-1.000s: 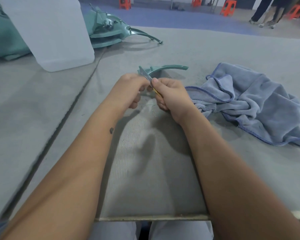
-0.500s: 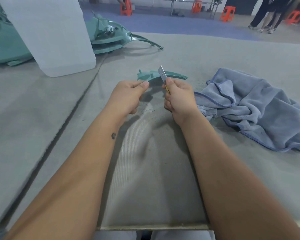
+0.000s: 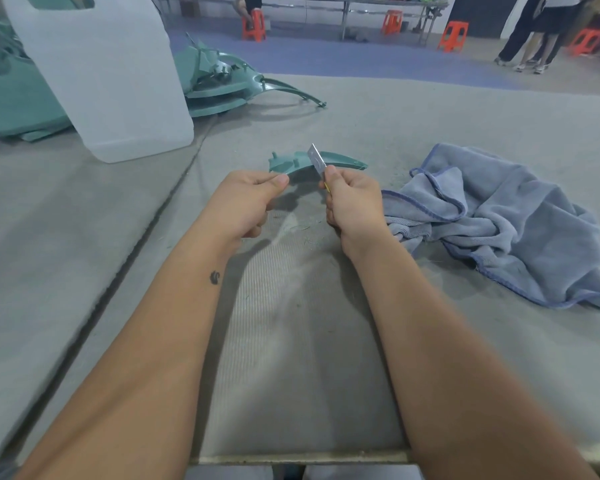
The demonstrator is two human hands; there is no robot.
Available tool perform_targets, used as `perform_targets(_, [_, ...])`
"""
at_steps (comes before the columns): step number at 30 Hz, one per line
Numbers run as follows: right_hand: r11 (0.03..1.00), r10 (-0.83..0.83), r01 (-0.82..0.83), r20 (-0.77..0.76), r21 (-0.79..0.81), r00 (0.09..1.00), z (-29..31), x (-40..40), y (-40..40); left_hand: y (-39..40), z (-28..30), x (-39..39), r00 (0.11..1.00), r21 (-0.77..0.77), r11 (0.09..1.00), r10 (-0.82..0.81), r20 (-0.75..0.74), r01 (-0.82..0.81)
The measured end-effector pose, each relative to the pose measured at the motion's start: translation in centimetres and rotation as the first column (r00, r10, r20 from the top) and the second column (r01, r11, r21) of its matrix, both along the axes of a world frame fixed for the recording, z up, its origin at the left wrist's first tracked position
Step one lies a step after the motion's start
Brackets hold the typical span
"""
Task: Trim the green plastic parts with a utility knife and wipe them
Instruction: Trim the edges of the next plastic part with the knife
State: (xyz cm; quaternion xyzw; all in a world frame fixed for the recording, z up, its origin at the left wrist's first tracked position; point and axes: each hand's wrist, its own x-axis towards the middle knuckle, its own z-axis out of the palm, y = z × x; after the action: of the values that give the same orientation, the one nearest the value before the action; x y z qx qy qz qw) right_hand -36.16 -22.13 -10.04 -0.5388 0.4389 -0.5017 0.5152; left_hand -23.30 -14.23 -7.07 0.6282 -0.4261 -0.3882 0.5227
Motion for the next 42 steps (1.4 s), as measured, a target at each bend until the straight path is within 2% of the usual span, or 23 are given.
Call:
perform_targets(4, [0.999, -0.052, 0.052, -0.008, 0.017, 0.999, 0.0, 0.2, -0.1, 0.1, 0.0, 0.4, 1.000, 0.010, 1.000, -0.005, -0.003, 0.005])
perform_targets(7, [0.990, -0.131, 0.123, 0.107, 0.076, 0.986, 0.1, 0.0, -0.6, 0.4, 0.0, 1.7, 0.999, 0.007, 1.000, 0.030, -0.036, -0.030])
perform_targets(10, [0.993, -0.107, 0.099, 0.146, 0.058, 0.983, 0.1, -0.1, -0.1, 0.6, 0.1, 2.4, 0.998, 0.003, 0.998, 0.059, -0.013, -0.059])
perform_targets(12, [0.996, -0.080, 0.072, 0.184, 0.049, 0.980, 0.2, -0.2, 0.3, 0.7, 0.1, 2.2, 0.994, -0.010, 0.996, 0.086, 0.069, -0.086])
perform_targets(14, [0.995, -0.094, 0.086, 0.185, 0.049, 0.978, 0.5, -0.6, 0.5, 0.6, 0.0, 1.9, 0.967, -0.046, 0.993, 0.119, 0.226, -0.112])
perform_targets(18, [0.982, -0.173, 0.150, 0.229, 0.115, 0.958, 1.1, -1.5, 0.2, 0.6, -0.2, 1.5, 0.846, -0.121, 0.983, 0.182, 0.500, -0.140])
perform_targets(21, [0.981, -0.150, 0.122, 0.198, 0.150, 0.968, 1.3, -1.9, 0.0, 0.6, -0.5, 1.3, 0.760, -0.129, 0.977, 0.213, 0.614, -0.170])
perform_targets(24, [0.985, -0.136, 0.121, 0.124, 0.120, 0.983, 1.3, -2.2, 0.0, 0.6, -0.7, 1.4, 0.694, -0.128, 0.969, 0.242, 0.678, -0.213])
perform_targets(28, [0.978, -0.208, 0.205, 0.057, 0.048, 0.977, 1.1, -2.4, -0.2, 0.7, -0.8, 1.3, 0.653, -0.161, 0.967, 0.252, 0.714, -0.197])
perform_targets(31, [0.984, -0.177, 0.174, 0.104, 0.031, 0.979, 1.2, -2.4, -0.1, 0.7, -0.9, 1.2, 0.657, -0.180, 0.971, 0.240, 0.715, -0.159])
perform_targets(34, [0.986, -0.166, 0.165, 0.047, 0.026, 0.985, 0.9, -2.4, -0.1, 0.7, -1.0, 1.3, 0.678, -0.180, 0.969, 0.246, 0.693, -0.167])
perform_targets(42, [0.984, -0.173, 0.175, -0.036, 0.045, 0.984, 0.5, -2.1, -0.8, 0.4, -0.9, 1.2, 0.648, -0.182, 0.969, 0.247, 0.720, -0.167])
